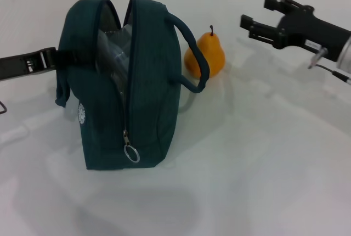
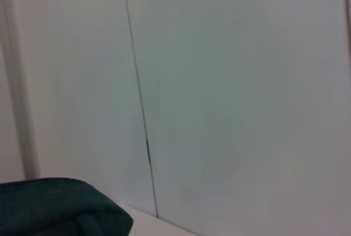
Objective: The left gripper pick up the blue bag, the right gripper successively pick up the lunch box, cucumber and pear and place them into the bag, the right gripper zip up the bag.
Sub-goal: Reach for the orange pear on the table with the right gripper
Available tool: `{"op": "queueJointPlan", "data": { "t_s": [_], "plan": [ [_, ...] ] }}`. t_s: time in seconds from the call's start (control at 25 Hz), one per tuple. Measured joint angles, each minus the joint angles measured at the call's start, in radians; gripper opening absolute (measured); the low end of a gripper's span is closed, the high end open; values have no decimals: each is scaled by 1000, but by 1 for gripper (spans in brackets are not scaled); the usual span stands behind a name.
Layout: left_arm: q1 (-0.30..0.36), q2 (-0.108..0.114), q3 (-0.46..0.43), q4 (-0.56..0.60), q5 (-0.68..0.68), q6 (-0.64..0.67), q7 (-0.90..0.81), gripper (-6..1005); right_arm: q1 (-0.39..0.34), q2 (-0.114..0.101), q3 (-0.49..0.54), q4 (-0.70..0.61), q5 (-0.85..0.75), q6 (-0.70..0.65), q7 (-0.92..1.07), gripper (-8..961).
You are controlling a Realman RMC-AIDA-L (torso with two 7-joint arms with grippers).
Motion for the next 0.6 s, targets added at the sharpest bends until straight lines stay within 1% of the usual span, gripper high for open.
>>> {"op": "queueJointPlan", "data": {
  "t_s": [0.32, 0.56, 0.6],
  "plan": [
    [-8, -3, 0, -9, 1, -5, -1, 32, 95, 3, -7, 76, -4, 40, -10, 798],
    [-26, -5, 2, -26, 1, -16, 0, 32, 136, 4, -96, 98, 9, 109, -10, 797],
    [-28, -7, 3, -26, 1, -21, 0, 32, 136, 4, -96, 98, 9, 109, -10, 795]
  ]
}}
